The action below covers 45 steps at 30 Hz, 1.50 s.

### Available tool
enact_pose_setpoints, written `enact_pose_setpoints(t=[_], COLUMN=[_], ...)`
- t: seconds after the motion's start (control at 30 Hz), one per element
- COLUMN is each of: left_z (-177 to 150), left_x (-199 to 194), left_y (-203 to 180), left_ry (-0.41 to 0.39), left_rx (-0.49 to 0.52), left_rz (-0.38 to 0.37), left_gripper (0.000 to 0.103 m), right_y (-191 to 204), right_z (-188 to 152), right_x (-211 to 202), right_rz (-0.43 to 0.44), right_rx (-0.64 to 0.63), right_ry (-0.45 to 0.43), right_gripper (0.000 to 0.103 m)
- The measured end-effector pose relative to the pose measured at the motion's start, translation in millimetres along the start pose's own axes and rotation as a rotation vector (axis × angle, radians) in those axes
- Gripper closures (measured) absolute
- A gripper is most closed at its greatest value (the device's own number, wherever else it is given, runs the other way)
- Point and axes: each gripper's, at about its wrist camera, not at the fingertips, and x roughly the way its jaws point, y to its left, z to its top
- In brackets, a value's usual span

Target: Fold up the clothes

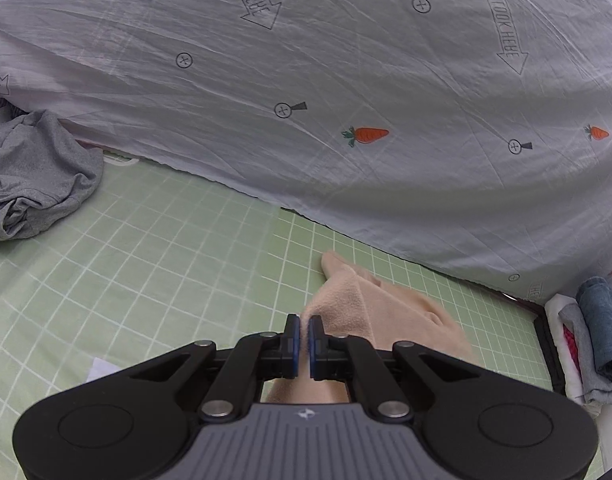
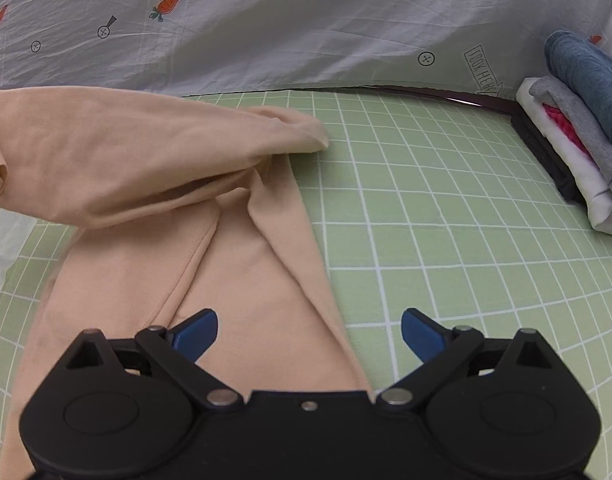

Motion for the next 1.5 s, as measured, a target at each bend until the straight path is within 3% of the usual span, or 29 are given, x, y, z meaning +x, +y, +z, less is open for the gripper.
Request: enact_pose_setpoints(t=[0.17,0.23,0.3,0.37,0.53,0.6,0.73,0.83,1.0,1.17,1.27,1.5], left_z=[2,-2,-10,-22,-71,-92,-128,-144,-164,-179,-184,-187], left_x=[9,9,7,7,13,14,10,4,-2,-4,-7,-11], left_y=[46,57,60,53,9,-9,-35,-44,-50,-51,-53,-51], left_ry=[0.035,0.047,0.072,0.111,0.259,0.317,0.399,0.421,0.465,0.499,0.493,0.501], left_rx=[-0.136,-0.168,-0.184,-0.162,0.026,0.104,0.234,0.272,0.29,0.297,0.325,0.351], left_rz=[0.128,0.161,0.164,0.152,0.123,0.11,0.098,0.089,0.108,0.114,0.12,0.099], left_gripper=[0.096,0.08,0.072,0.066,0.052,0.049,0.049,0.048,0.046,0.043,0.039,0.036], right_y=[9,7,1,-8,-30,-38,-45,-48,-51,-43,-44,-48], right_z=[1,-1,-4,-9,-20,-26,-37,-46,-60,-76,-79,-70], right_x=[0,-2,-5,-6,-9,-9,-11,-14,-23,-39,-46,-70], right_rz=[-0.039,-0.057,-0.074,-0.089,-0.085,-0.055,0.0,0.036,0.07,0.124,0.125,0.171], right_rx=[-0.009,-0.004,0.014,0.035,0.092,0.111,0.109,0.101,0.085,0.027,0.037,0.118], right_ry=[0.004,0.004,0.008,0.024,0.057,0.07,0.097,0.113,0.106,0.084,0.075,-0.004], right_gripper=[0.004,0.004,0.004,0.004,0.006,0.015,0.042,0.056,0.061,0.093,0.099,0.1])
